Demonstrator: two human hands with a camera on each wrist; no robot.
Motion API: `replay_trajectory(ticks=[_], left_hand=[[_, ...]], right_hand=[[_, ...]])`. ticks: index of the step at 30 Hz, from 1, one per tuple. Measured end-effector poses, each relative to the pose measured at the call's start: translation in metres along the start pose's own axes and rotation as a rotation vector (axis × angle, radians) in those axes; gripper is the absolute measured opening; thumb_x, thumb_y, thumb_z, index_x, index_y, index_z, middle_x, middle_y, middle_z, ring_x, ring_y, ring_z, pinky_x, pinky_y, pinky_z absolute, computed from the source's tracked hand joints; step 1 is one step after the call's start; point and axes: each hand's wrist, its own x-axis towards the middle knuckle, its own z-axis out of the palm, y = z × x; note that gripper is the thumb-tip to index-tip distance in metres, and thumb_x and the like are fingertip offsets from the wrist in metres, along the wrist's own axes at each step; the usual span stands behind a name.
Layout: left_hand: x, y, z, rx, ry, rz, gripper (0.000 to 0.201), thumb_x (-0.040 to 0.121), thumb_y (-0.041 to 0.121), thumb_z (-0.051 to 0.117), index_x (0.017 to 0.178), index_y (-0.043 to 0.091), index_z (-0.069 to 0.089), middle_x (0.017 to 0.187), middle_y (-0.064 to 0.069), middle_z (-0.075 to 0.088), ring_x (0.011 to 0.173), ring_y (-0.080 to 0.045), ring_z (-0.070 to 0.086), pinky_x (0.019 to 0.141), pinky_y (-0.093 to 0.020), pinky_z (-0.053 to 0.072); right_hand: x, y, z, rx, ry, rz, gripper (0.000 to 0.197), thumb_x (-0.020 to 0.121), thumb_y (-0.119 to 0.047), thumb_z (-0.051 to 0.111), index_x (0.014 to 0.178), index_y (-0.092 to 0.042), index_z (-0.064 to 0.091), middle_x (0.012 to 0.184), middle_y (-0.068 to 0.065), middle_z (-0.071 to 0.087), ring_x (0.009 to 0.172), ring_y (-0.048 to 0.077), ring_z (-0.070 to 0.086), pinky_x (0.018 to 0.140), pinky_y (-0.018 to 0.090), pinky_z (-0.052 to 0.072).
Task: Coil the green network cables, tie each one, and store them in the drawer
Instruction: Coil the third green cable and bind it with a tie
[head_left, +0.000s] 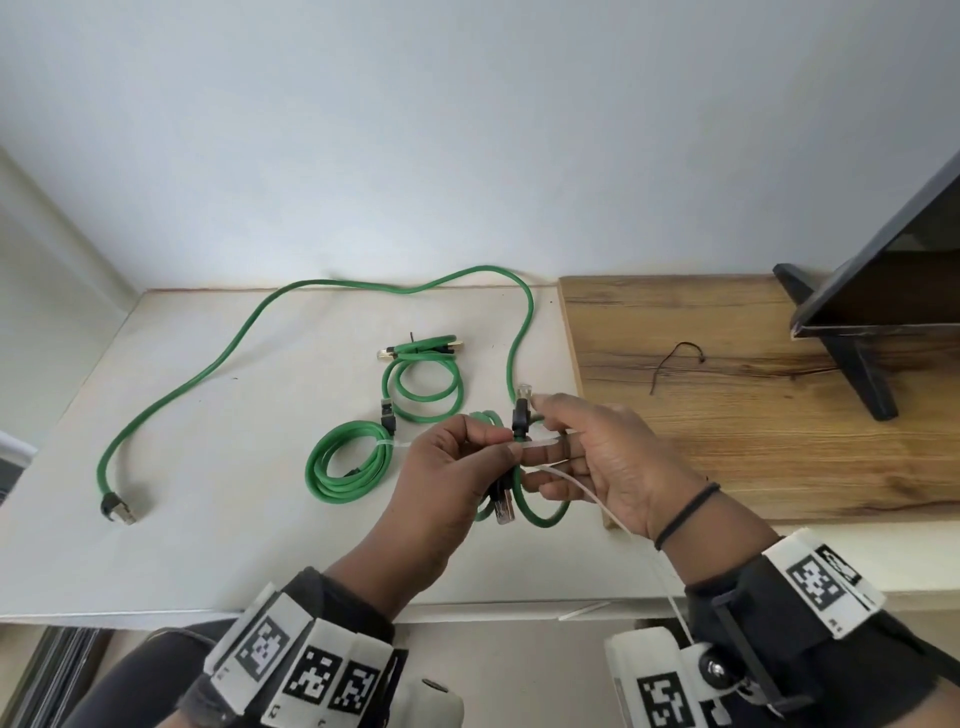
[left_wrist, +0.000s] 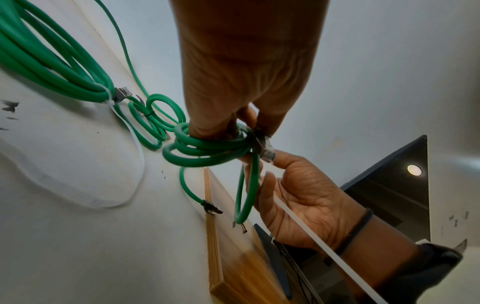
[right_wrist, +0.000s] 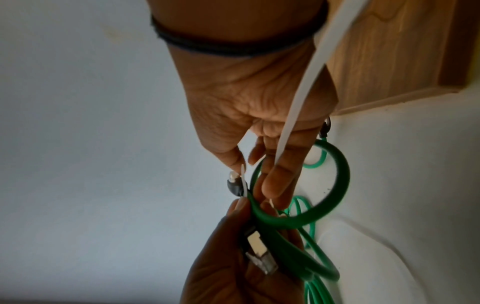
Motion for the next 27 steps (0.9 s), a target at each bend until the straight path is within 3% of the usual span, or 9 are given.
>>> replay_trajectory(ticks=[3, 7, 14, 20, 24, 27], left_hand=[[0.001, 0.002, -0.003, 0.016, -0.003, 0.004, 0.010, 0.085, -0.004, 0.063, 0.080, 0.004, 0.060, 0.063, -0.003, 0.061, 0.058, -0.011, 0.056, 0.052, -0.018, 0.046], [-0.001, 0.000, -0.002, 0.096, -0.046, 0.003, 0.011, 0.086, -0.002, 0.063, 0.079, 0.006, 0.060, 0.063, -0.006, 0.059, 0.059, -0.016, 0.052, 0.052, -0.020, 0.043], [-0.003, -0.006, 0.002, 0.124, -0.092, -0.025, 0.011, 0.084, 0.004, 0.068, 0.077, 0.008, 0.060, 0.067, -0.012, 0.061, 0.059, -0.019, 0.050, 0.055, -0.025, 0.041], [-0.004, -0.014, 0.006, 0.153, -0.086, -0.021, 0.009, 0.084, 0.005, 0.069, 0.077, 0.007, 0.063, 0.072, -0.020, 0.066, 0.060, -0.021, 0.056, 0.060, -0.031, 0.046], [-0.004, -0.019, 0.006, 0.155, -0.045, 0.020, 0.005, 0.083, 0.002, 0.067, 0.082, -0.001, 0.064, 0.080, -0.027, 0.068, 0.062, -0.020, 0.059, 0.057, -0.027, 0.048], [-0.005, -0.019, 0.006, 0.131, -0.034, 0.055, 0.005, 0.083, -0.004, 0.064, 0.079, -0.003, 0.064, 0.077, -0.028, 0.067, 0.057, -0.021, 0.060, 0.052, -0.021, 0.044]], right_hand=[[-0.002, -0.002, 0.000, -0.036, -0.045, -0.057, 0.040, 0.083, -0.035, 0.068, 0.105, -0.003, 0.060, 0.085, 0.020, 0.073, 0.059, 0.026, 0.063, 0.049, 0.027, 0.053], [0.001, 0.003, 0.002, -0.087, 0.025, -0.108, 0.036, 0.077, -0.023, 0.076, 0.100, 0.001, 0.064, 0.078, 0.019, 0.073, 0.053, 0.024, 0.060, 0.043, 0.023, 0.052], [0.006, 0.013, 0.007, -0.110, 0.077, -0.110, 0.024, 0.088, -0.024, 0.064, 0.097, -0.002, 0.065, 0.076, 0.011, 0.065, 0.052, 0.015, 0.059, 0.044, 0.022, 0.049], [0.007, 0.017, 0.013, -0.007, 0.061, -0.067, 0.012, 0.093, -0.024, 0.058, 0.088, -0.015, 0.065, 0.080, 0.001, 0.064, 0.045, 0.009, 0.051, 0.045, 0.022, 0.045], [0.006, 0.023, 0.021, 0.028, 0.039, -0.059, 0.015, 0.093, -0.026, 0.057, 0.086, -0.019, 0.067, 0.074, 0.000, 0.066, 0.053, 0.009, 0.050, 0.052, 0.022, 0.040], [0.006, 0.027, 0.027, -0.005, 0.050, -0.084, 0.020, 0.093, -0.029, 0.057, 0.081, -0.019, 0.070, 0.055, -0.007, 0.062, 0.042, 0.004, 0.044, 0.044, 0.019, 0.034]])
